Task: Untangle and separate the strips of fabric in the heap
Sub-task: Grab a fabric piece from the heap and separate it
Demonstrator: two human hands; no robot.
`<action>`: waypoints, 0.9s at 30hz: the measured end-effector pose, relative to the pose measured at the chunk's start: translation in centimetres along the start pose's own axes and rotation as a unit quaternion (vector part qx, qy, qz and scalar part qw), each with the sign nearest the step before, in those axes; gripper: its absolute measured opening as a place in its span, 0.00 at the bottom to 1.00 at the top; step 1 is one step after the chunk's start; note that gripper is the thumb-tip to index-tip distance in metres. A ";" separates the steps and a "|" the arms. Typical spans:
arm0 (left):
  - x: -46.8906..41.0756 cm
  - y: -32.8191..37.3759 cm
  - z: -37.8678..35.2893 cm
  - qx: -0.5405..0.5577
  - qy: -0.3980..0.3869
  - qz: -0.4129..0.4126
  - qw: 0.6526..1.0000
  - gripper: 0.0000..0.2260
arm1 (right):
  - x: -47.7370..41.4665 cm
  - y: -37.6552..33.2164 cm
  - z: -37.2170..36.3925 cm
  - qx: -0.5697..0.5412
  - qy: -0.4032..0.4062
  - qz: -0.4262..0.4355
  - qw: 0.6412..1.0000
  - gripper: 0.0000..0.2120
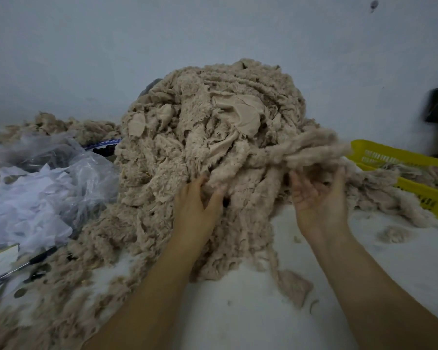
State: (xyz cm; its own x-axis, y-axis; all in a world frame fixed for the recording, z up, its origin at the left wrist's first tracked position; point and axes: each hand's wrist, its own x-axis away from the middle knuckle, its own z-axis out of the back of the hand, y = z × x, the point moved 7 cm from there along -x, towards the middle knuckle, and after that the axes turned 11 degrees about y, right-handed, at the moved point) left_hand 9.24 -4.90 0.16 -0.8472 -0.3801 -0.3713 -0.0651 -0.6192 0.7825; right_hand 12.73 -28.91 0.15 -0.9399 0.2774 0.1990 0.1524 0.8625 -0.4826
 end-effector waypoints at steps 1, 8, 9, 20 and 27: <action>0.1 -0.4 -0.3 -0.037 -0.016 0.017 0.999 0.23 | 0.0 0.7 0.6 0.040 0.018 -0.013 0.999 0.25; 0.8 2.1 0.6 0.032 0.047 -0.102 0.993 0.09 | 2.1 6.2 -0.9 0.427 -0.105 0.021 0.898 0.21; 1.5 3.2 0.1 0.038 0.024 -0.161 0.986 0.09 | 2.6 7.2 -1.1 0.434 -0.143 -0.002 0.890 0.21; 3.8 4.2 -2.8 0.160 -0.169 -0.121 0.965 0.16 | 1.4 5.1 -0.7 0.550 -0.117 0.149 0.813 0.15; 2.1 1.0 -2.8 0.453 -0.157 0.247 0.842 0.09 | 6.0 10.0 -1.9 0.695 -0.370 0.195 0.584 0.23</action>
State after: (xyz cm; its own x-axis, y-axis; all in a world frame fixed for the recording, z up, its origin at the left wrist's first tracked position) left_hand 8.84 -8.21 -1.22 -0.9772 -0.1501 0.1502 0.0804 0.3930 0.9160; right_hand 9.21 -17.79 -1.87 -0.8696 -0.3645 -0.3330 0.4874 -0.5264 -0.6967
